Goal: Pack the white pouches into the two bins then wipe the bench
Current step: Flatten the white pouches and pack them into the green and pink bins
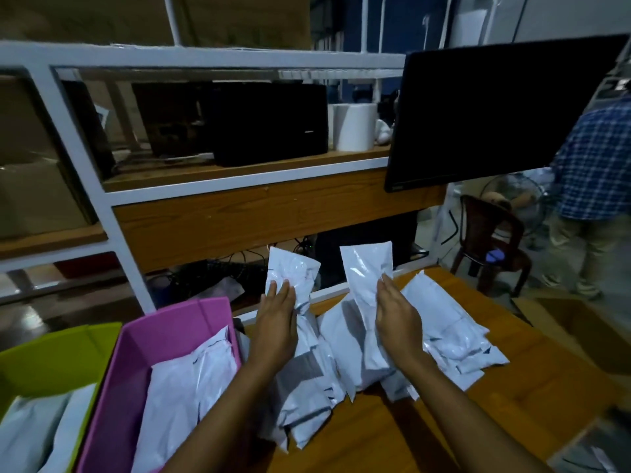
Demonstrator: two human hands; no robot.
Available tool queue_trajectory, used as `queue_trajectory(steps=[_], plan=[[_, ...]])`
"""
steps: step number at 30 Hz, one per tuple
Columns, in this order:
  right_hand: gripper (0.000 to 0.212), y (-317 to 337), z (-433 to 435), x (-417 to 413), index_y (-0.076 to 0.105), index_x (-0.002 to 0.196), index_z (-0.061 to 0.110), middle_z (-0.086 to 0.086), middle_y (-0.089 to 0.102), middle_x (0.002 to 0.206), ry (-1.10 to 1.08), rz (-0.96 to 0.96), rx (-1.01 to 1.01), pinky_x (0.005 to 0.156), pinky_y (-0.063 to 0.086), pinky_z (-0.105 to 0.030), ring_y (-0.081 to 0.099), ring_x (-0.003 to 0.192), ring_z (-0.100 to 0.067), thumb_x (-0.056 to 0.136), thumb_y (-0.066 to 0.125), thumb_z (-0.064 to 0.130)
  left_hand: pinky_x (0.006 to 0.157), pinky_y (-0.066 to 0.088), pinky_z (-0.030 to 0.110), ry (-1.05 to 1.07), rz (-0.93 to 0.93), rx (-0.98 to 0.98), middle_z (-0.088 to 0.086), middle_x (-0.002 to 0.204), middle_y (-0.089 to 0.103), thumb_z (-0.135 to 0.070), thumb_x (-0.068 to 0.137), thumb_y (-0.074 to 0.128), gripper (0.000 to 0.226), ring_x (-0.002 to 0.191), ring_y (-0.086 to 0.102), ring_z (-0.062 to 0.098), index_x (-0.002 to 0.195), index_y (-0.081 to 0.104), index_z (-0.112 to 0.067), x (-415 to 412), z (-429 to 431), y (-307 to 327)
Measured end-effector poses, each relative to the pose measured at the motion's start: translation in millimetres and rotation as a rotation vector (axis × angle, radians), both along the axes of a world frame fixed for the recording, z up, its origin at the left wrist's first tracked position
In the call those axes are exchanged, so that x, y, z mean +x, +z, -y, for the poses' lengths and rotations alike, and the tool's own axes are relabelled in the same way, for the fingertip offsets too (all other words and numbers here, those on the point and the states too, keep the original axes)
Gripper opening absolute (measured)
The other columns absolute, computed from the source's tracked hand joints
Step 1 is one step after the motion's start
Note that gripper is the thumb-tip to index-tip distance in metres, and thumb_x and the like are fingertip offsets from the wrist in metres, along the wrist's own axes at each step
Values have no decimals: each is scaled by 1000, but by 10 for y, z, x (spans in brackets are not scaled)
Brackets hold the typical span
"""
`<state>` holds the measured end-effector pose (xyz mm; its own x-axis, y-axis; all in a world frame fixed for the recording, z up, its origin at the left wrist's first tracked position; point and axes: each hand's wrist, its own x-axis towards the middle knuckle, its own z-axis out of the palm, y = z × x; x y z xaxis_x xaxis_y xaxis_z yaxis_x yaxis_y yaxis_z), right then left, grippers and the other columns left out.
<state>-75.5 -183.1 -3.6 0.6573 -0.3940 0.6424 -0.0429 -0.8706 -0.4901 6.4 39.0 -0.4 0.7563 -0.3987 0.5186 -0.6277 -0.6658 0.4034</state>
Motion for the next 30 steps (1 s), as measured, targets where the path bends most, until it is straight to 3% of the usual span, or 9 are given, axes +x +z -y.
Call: queue_trajectory(steps=[6,10,14,21,24,27,30], plan=[[31,309,-1036,-318,63,123,3,-9,60,132,58,130,119,96,41,-25,62,114,-19,96,55,13,119,12,39,57,45,-107,7,154,30,-17,96,37,49,147,12,23,144,41,-7,-376,-683,255],[39,289,-1726,-501,64,122,5,-7,63,127,204,132,252,96,44,-25,62,114,-16,92,50,26,118,19,43,194,56,-138,8,152,35,-13,94,40,48,145,17,22,141,45,-4,-728,-1367,208],[34,158,-2366,-569,65,120,4,-5,65,124,351,123,299,96,46,-23,61,114,-13,93,53,19,115,20,30,352,74,-139,4,149,35,-10,91,45,48,145,19,21,139,47,-5,-1089,-2132,132],[28,155,-3415,-383,64,121,4,-4,64,124,548,79,308,98,43,-21,58,113,-7,93,58,8,113,26,37,546,48,-105,9,146,40,-25,95,39,49,143,25,27,136,51,-2,-1349,-3431,79],[27,180,-3862,-221,65,120,4,-6,65,124,590,75,279,95,44,-19,60,109,-7,94,59,9,110,29,45,572,3,-52,16,145,43,-18,93,45,46,141,28,36,135,52,0,-1199,-3907,46],[28,184,-4357,18,65,121,5,-7,64,127,614,-10,273,94,50,-28,63,112,-18,95,57,12,111,25,44,577,-76,40,20,143,45,-17,91,45,47,139,32,41,133,53,2,-898,-4225,37],[23,110,-4812,321,67,115,3,-10,65,125,589,-100,184,86,57,-37,66,107,-25,94,56,6,114,16,35,543,-123,149,13,152,35,-19,98,45,47,146,22,30,143,43,-7,-582,-4400,-17]])
